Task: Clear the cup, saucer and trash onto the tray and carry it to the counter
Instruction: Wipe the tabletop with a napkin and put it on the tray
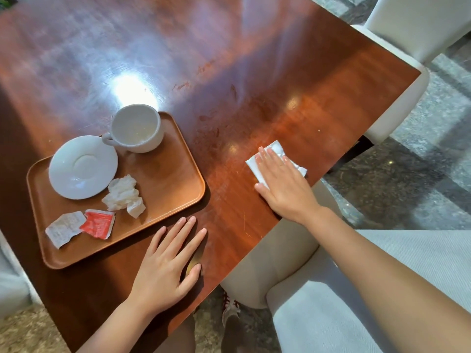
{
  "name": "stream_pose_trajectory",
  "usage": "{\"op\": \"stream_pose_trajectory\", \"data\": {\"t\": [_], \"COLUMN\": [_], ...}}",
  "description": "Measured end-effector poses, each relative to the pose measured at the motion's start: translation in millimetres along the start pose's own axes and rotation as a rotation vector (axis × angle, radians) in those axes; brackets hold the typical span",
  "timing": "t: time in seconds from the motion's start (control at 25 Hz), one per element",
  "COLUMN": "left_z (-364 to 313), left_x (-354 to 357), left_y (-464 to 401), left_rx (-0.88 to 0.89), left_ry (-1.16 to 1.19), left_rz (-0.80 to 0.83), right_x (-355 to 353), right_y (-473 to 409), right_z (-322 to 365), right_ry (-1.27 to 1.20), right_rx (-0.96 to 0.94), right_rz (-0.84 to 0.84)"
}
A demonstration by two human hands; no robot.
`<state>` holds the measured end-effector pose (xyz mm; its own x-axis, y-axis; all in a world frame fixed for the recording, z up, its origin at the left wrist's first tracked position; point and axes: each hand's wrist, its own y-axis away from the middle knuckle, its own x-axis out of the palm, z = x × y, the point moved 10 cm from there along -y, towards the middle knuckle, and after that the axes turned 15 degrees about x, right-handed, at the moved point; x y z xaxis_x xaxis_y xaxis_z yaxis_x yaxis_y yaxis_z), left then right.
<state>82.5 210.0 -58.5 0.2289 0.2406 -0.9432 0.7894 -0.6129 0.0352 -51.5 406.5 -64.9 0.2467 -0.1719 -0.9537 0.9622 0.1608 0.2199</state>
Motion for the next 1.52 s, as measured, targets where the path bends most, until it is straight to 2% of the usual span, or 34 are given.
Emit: {"op": "stream_pose_trajectory", "data": {"t": [0.24, 0.6, 0.8, 0.88, 1.0, 1.08, 1.16, 1.2, 1.4, 1.52], "left_z": [-1.0, 0.3, 2.4, 2.7, 3.4, 3.5, 3.3, 3.2, 3.0, 2.9], "left_x": [-2.9, -1.1, 2.2, 3.3, 3.1, 3.2, 3.1, 3.1, 4.8, 5.8], "left_y": [-1.0, 0.4, 0.3, 0.7, 1.0, 1.0, 1.1, 1.3, 2.5, 4.2], "left_rx": [-0.003, -0.003, -0.003, -0.002, -0.001, 0.004, 0.003, 0.002, 0.012, 0.03], "left_ry": [-0.01, -0.018, -0.03, -0.035, -0.042, -0.048, -0.051, -0.052, -0.067, -0.075], "left_rz": [-0.013, -0.021, -0.005, 0.002, -0.003, -0.005, -0.006, -0.01, 0.003, 0.018], "right_x": [17.7, 21.6, 38.4, 41.1, 29.0, 8.5, -8.5, -7.0, 17.1, 26.4], "right_y": [40.8, 46.2, 88.3, 100.6, 93.9, 91.5, 99.2, 102.7, 106.6, 120.2], "right_z": [34.0, 36.4, 70.9, 77.9, 76.0, 68.4, 64.0, 64.0, 63.1, 78.9], "right_ry": [0.095, 0.1, 0.087, 0.034, -0.281, -0.376, -0.219, -0.139, 0.029, 0.025], "right_rx": [-0.125, -0.114, -0.262, -0.279, -0.194, -0.156, -0.203, -0.221, -0.185, -0.271], "right_rz": [0.037, 0.056, 0.086, 0.105, 0.194, 0.072, -0.169, -0.205, -0.167, -0.177]}}
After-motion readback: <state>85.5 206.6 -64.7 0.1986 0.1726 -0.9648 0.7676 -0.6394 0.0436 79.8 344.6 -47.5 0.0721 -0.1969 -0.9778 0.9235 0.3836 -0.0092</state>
